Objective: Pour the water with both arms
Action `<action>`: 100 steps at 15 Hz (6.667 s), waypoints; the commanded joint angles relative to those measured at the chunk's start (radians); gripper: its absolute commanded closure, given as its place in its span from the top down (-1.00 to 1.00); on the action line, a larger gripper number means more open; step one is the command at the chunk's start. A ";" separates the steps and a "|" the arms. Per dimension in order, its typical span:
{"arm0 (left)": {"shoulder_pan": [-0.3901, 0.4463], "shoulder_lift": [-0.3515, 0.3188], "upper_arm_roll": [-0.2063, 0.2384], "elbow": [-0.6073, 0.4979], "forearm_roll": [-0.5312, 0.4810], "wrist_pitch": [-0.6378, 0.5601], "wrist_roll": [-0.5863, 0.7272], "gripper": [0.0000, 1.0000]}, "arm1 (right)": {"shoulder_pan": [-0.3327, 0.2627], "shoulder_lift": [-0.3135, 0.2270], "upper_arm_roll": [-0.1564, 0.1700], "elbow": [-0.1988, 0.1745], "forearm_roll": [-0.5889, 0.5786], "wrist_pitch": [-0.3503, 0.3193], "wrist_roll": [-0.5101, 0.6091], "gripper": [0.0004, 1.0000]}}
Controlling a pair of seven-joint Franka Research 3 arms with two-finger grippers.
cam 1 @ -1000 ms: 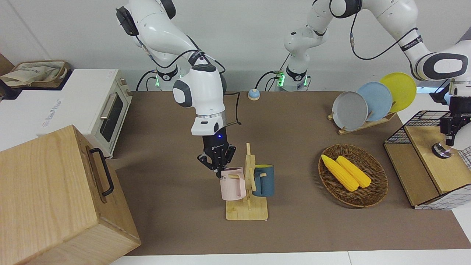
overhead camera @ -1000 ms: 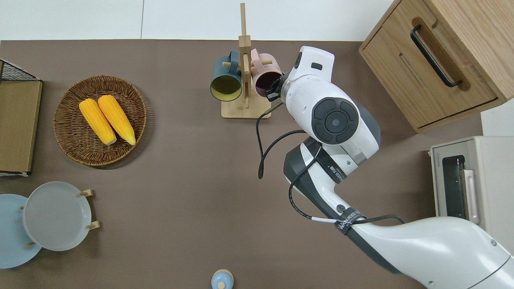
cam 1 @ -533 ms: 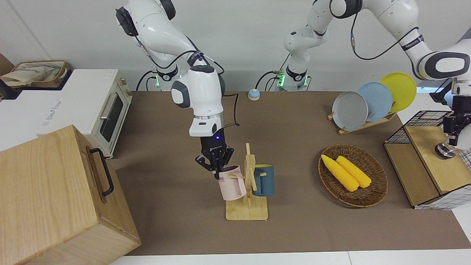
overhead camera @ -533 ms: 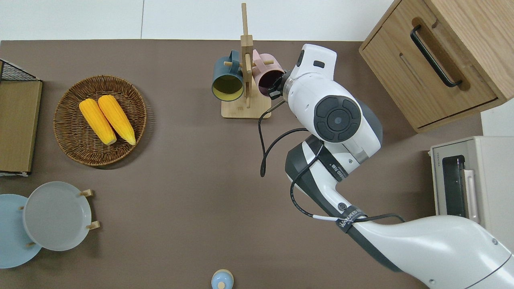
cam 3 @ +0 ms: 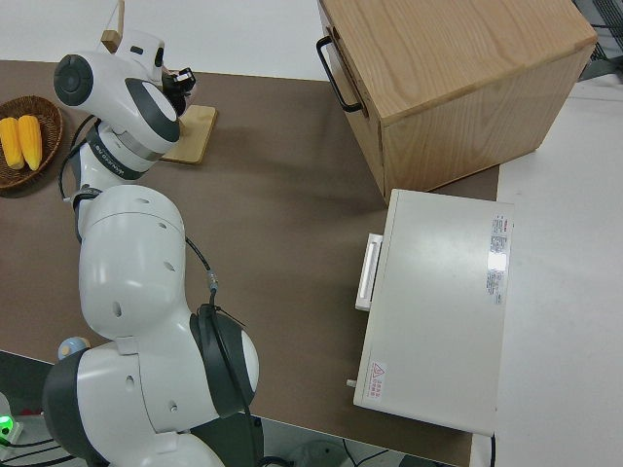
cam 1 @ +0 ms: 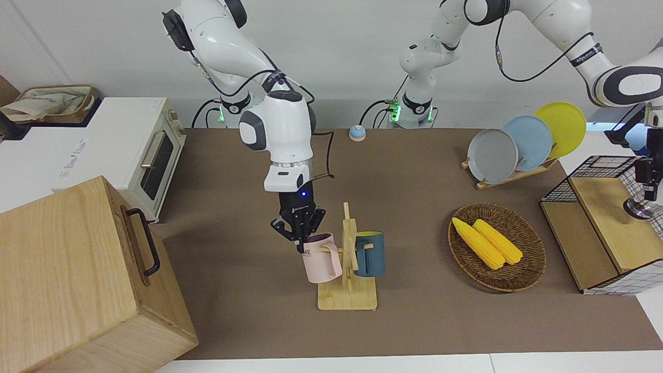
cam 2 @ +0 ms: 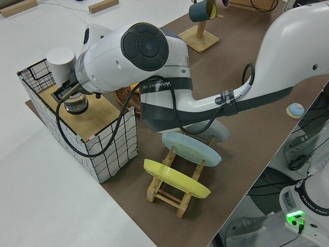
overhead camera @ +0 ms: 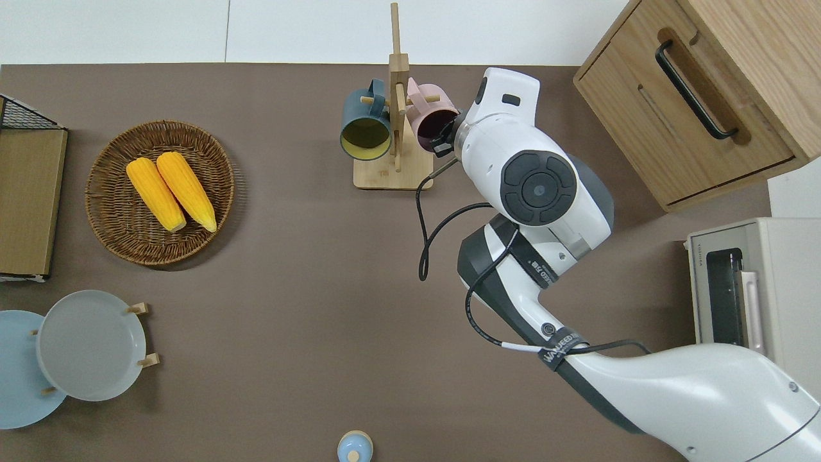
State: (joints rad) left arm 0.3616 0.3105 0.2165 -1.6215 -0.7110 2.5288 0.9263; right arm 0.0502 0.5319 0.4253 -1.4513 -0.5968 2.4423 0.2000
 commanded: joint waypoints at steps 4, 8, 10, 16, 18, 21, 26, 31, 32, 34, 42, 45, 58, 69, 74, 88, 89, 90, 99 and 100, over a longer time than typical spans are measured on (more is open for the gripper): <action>0.000 -0.030 -0.008 0.094 0.157 -0.108 -0.216 -1.00 | -0.023 -0.021 0.018 0.020 -0.009 -0.086 -0.002 -1.00; -0.001 -0.039 -0.002 0.120 0.177 -0.139 -0.257 -1.00 | -0.038 -0.039 0.018 0.019 0.037 -0.100 -0.011 -1.00; -0.001 -0.050 -0.002 0.120 0.203 -0.148 -0.282 -1.00 | -0.050 -0.049 0.021 0.019 0.038 -0.117 -0.016 -1.00; -0.003 -0.068 -0.003 0.120 0.223 -0.157 -0.307 -1.00 | -0.111 -0.092 0.047 -0.012 0.055 -0.137 -0.053 -1.00; -0.003 -0.073 -0.003 0.120 0.223 -0.156 -0.310 -1.00 | -0.157 -0.116 0.076 -0.044 0.055 -0.141 -0.066 -1.00; -0.007 -0.090 -0.014 0.120 0.292 -0.168 -0.377 -1.00 | -0.208 -0.144 0.082 -0.073 0.058 -0.143 -0.134 -1.00; -0.052 -0.129 -0.011 0.104 0.372 -0.192 -0.457 -1.00 | -0.222 -0.161 0.082 -0.080 0.095 -0.163 -0.172 -1.00; -0.095 -0.223 -0.012 -0.010 0.422 -0.216 -0.506 -1.00 | -0.219 -0.226 0.069 -0.115 0.164 -0.363 -0.168 -1.00; -0.095 -0.235 -0.017 -0.024 0.435 -0.217 -0.515 -1.00 | -0.220 -0.245 0.069 -0.135 0.167 -0.408 -0.171 -1.00; -0.093 -0.273 -0.052 -0.075 0.468 -0.217 -0.553 -1.00 | -0.219 -0.279 0.069 -0.161 0.184 -0.523 -0.171 -1.00; -0.102 -0.410 -0.124 -0.271 0.556 -0.203 -0.662 -1.00 | -0.167 -0.342 0.032 -0.193 0.426 -0.821 -0.027 -1.00; -0.111 -0.480 -0.150 -0.363 0.556 -0.203 -0.669 -1.00 | -0.093 -0.339 0.032 -0.210 0.508 -0.826 0.158 -1.00; -0.334 -0.622 -0.169 -0.610 0.693 -0.203 -0.897 -1.00 | 0.206 -0.162 0.032 -0.167 0.716 -0.520 0.751 -1.00; -0.343 -0.705 -0.262 -0.754 0.693 -0.182 -0.913 -1.00 | 0.296 -0.026 0.000 -0.077 0.781 -0.341 0.866 -1.00; -0.365 -0.761 -0.275 -0.814 0.690 -0.165 -0.911 -1.00 | 0.312 0.010 0.000 -0.077 0.782 -0.286 0.908 -1.00; -0.487 -0.794 -0.273 -0.897 0.645 -0.179 -0.906 -1.00 | 0.367 0.043 -0.034 -0.074 0.779 -0.204 0.963 0.97; -0.487 -0.794 -0.273 -0.903 0.645 -0.179 -0.906 -1.00 | 0.367 0.043 -0.034 -0.070 0.779 -0.206 0.966 0.97; -0.489 -0.794 -0.273 -0.905 0.645 -0.179 -0.906 -1.00 | 0.367 0.040 -0.034 -0.069 0.779 -0.212 0.970 0.98; -0.504 -0.794 -0.273 -0.917 0.645 -0.202 -0.899 -1.00 | 0.264 -0.076 -0.020 -0.041 0.841 -0.336 0.995 0.98; -0.506 -0.794 -0.273 -0.917 0.645 -0.222 -0.893 -1.00 | 0.241 -0.105 -0.019 -0.041 0.841 -0.382 0.984 0.98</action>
State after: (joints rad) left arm -0.1253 -0.4391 -0.0690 -2.5218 -0.0539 2.3336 0.0179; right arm 0.3566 0.5102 0.3949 -1.4781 0.2125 2.1631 1.1933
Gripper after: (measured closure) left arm 0.357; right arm 0.009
